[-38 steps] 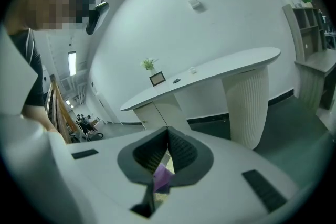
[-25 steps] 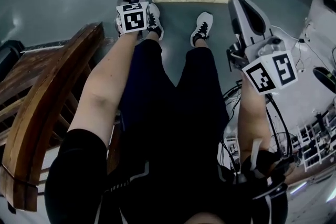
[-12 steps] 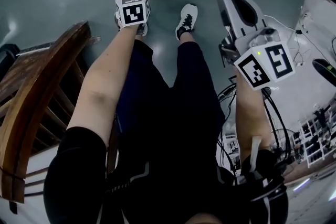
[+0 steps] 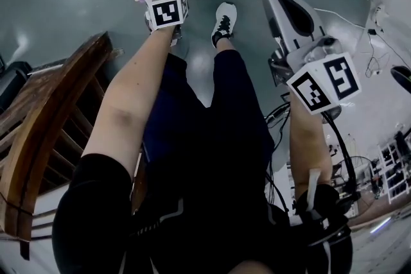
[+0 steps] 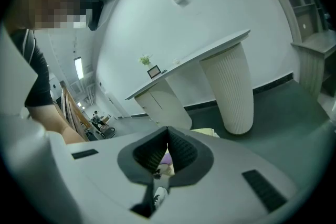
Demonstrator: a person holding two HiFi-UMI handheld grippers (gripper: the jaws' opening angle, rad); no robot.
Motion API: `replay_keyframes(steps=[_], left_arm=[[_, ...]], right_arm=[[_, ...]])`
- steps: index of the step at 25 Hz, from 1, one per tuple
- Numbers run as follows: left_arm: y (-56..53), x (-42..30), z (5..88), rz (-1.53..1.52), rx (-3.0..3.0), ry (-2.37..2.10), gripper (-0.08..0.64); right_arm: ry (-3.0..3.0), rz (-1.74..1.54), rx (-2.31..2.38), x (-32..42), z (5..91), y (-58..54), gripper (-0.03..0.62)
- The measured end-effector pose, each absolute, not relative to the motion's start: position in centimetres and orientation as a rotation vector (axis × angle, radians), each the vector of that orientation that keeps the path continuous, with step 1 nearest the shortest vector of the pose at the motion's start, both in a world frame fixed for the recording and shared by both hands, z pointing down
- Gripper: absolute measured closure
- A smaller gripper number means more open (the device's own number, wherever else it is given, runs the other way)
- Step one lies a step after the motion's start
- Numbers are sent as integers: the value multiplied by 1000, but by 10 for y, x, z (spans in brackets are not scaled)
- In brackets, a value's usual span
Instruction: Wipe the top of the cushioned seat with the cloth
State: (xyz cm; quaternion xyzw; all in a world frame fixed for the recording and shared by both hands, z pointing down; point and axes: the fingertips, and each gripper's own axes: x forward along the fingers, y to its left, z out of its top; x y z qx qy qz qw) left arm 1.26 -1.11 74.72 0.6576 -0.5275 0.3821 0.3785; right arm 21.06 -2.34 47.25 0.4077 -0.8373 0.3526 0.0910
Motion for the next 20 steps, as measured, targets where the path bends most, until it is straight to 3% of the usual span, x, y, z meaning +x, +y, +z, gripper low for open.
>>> replay_keyframes(steps=[12, 20], left_arm=[[-25, 138, 738, 953, 1830, -1132, 477], [-27, 179, 738, 913, 1896, -1077, 477]], right_arm=[[-2475, 1044, 1306, 277, 470, -19, 586], [-2436, 1066, 1405, 305, 470, -12, 586]])
